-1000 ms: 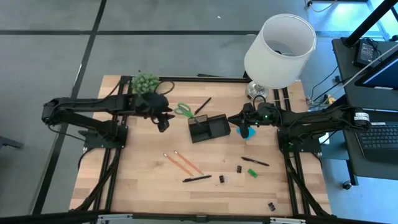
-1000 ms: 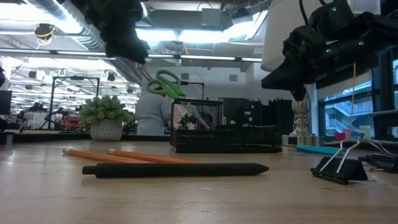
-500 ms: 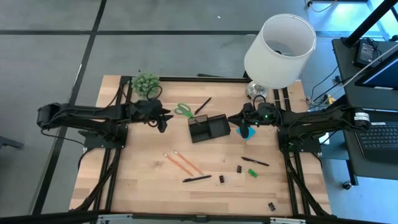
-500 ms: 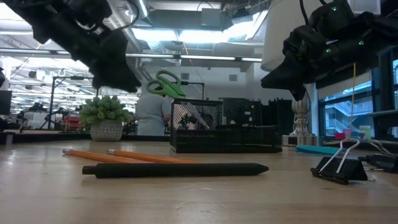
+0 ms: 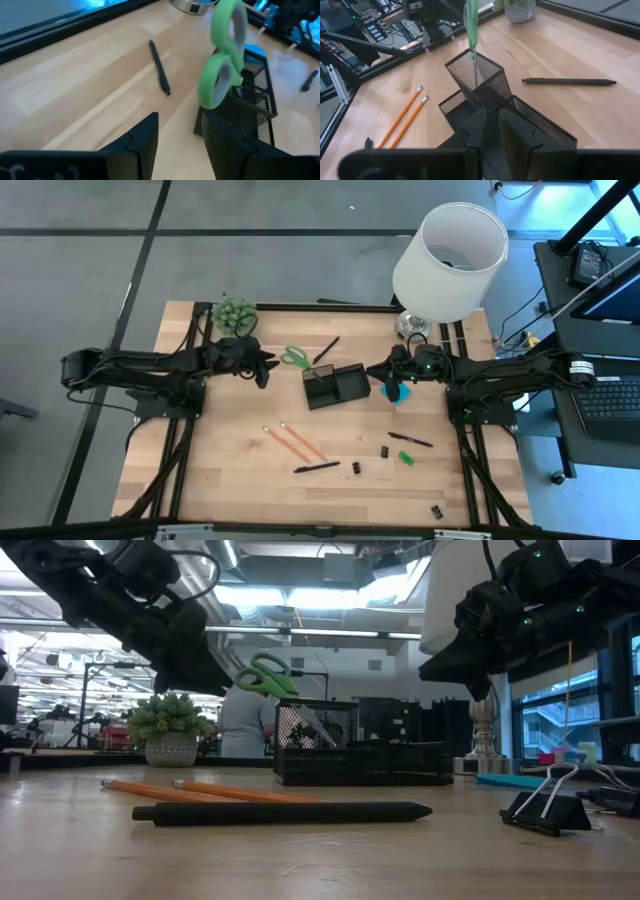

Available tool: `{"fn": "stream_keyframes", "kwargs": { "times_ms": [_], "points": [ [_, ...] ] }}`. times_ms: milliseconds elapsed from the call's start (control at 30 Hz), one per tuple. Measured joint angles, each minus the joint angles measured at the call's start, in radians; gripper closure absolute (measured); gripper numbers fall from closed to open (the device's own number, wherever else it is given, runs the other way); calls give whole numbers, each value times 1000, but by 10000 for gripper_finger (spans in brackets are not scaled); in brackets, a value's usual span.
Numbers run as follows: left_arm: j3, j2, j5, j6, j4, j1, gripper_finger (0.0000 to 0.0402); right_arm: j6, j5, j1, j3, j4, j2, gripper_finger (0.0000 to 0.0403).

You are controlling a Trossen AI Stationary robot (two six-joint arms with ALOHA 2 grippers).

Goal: Pick and place office supplies into organizer
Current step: Put the green scissors into the black organizer

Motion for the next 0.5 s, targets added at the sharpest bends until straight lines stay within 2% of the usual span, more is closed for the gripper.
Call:
{"fn": "stream_keyframes", "kwargs": {
  "times_ms": [167, 267, 400, 500],
  "points": [
    [0, 70, 13, 115, 16, 21, 256, -1, 0, 0, 0, 1, 0, 345],
    [0, 100, 30, 132, 30, 23, 256, -1, 0, 0, 0, 1, 0, 345],
    [0, 109, 76, 203, 81, 19, 256, -1, 0, 0, 0, 1, 0, 345],
    [0, 104, 51, 266, 101, 18, 258, -1, 0, 0, 0, 1, 0, 345]
  ]
}}
